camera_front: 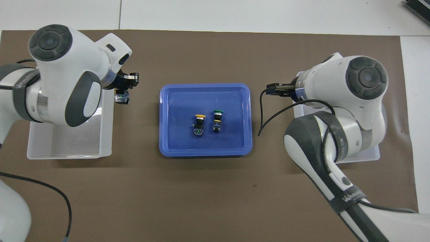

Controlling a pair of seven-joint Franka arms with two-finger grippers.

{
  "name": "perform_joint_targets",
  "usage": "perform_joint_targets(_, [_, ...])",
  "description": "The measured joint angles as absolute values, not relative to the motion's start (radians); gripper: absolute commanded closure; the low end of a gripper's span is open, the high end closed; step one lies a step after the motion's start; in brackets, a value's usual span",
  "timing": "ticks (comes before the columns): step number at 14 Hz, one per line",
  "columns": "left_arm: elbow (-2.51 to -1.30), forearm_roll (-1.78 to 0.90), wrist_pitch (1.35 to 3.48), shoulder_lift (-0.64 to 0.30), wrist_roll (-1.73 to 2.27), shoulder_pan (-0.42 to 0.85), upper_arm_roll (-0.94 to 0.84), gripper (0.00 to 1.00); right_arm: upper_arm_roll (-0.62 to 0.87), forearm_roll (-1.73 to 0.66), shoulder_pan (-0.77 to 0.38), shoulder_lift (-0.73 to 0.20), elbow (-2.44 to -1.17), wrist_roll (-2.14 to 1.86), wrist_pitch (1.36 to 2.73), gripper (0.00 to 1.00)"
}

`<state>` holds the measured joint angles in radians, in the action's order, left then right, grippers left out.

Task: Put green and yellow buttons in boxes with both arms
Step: 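Place the yellow button in the box while the right gripper reaches green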

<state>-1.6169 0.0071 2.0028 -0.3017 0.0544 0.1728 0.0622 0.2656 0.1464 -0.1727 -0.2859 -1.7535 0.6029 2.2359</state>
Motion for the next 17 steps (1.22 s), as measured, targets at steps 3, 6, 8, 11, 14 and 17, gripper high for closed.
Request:
perform_joint_targets(3, [-1.640, 0.007, 2.011, -0.301, -0.012, 0.113, 0.062, 1.00, 0.266, 0.222, -0.218, -0.356, -1.742, 0.651, 2.262, 0.00])
perform_joint_targets(6, [-1.732, 0.007, 2.097, -0.301, -0.020, 0.092, 0.062, 1.00, 0.266, 0.309, -0.292, -0.425, -1.717, 0.797, 2.271, 0.00])
perform_joint_targets(8, [-1.803, 0.007, 2.174, -0.302, -0.021, 0.088, 0.061, 1.00, 0.266, 0.352, -0.333, -0.464, -1.708, 0.884, 2.290, 0.00])
perform_joint_targets(11, [-1.883, 0.007, 2.271, -0.303, -0.021, 0.088, 0.051, 1.00, 0.265, 0.381, -0.344, -0.489, -1.706, 0.933, 2.325, 0.00])
perform_joint_targets(14, [-1.903, 0.007, 2.290, -0.303, -0.021, 0.088, 0.048, 0.36, 0.265, 0.395, -0.346, -0.495, -1.720, 0.933, 2.342, 0.11])
perform_joint_targets(17, [-1.903, 0.007, 2.296, -0.302, -0.021, 0.088, 0.050, 0.21, 0.265, 0.401, -0.347, -0.501, -1.760, 0.933, 2.379, 0.77])
